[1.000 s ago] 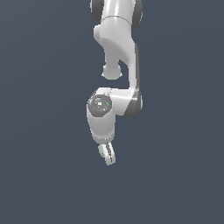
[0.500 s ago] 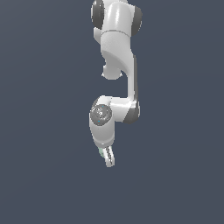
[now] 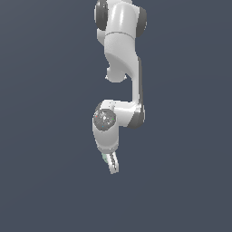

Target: Pick up the object and move it to a goal position.

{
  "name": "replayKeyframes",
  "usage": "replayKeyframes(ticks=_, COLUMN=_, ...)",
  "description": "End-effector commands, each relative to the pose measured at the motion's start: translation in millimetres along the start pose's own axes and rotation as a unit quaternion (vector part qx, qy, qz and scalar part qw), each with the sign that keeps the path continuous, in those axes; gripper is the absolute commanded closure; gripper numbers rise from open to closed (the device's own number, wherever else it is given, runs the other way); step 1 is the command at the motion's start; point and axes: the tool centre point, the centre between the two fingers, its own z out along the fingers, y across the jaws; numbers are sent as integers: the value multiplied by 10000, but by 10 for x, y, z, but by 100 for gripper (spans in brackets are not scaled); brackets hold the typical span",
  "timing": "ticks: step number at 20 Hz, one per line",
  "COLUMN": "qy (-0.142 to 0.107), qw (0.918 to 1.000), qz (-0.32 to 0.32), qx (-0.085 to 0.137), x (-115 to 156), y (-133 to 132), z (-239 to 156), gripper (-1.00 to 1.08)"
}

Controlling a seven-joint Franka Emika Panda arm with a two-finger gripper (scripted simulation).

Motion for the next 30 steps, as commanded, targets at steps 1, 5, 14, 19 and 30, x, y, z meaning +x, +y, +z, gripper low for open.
replayKeyframes(ticks=1, qy=0, qw=10000, qz=0, qx=1, x=0, y=-1, z=-1, gripper=108)
replayKeyframes(ticks=5, qy=0, qw=10000, qz=0, qx=1, x=0, y=1, z=-2, gripper=108)
replayKeyframes(ticks=14, qy=0, qw=10000, qz=0, qx=1, x=-4, y=121, z=-81, gripper=108)
replayKeyframes(ticks=19, qy=-4, qw=10000, qz=-1, qx=1, x=-10, y=283, z=-186, gripper=108)
replayKeyframes(ticks=30, qy=-11, qw=10000, qz=-2, qx=3, x=-24, y=871, z=-579, gripper=108)
